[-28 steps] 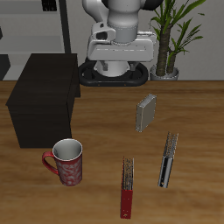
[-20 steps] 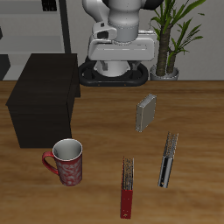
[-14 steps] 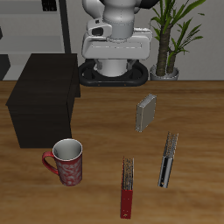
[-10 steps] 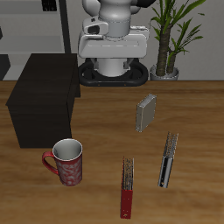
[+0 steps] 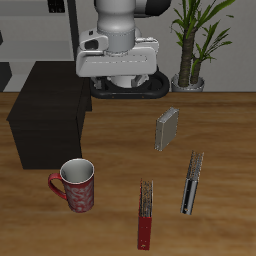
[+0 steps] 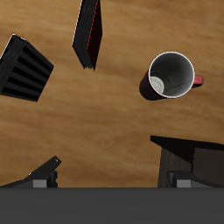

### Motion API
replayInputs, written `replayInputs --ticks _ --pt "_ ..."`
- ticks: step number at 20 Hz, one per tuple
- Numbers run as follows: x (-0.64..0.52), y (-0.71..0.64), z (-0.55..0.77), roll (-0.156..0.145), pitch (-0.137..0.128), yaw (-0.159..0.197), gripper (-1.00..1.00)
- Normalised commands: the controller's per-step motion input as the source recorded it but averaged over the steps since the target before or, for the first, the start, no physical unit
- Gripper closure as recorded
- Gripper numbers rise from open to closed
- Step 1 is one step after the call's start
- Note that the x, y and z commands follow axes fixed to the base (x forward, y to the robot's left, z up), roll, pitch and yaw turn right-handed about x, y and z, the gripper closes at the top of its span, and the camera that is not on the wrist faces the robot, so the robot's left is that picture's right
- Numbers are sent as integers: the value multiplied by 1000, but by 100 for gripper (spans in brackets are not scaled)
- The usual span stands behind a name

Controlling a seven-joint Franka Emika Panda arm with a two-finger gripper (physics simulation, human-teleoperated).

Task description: Place the red mug on top of the shelf

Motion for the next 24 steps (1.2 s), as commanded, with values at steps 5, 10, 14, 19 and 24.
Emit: replayInputs --ticks 5,10,14,19,24 --pt "352 -225 -71 60 -8 -13 -100" --pt "270 -205 -70 30 -6 -41 -100" --pt "352 -255 -159 -2 -35 9 -100" --pt "169 -41 -114 34 -62 1 -100" --pt "140 -57 -219 -7 -66 -38 -100"
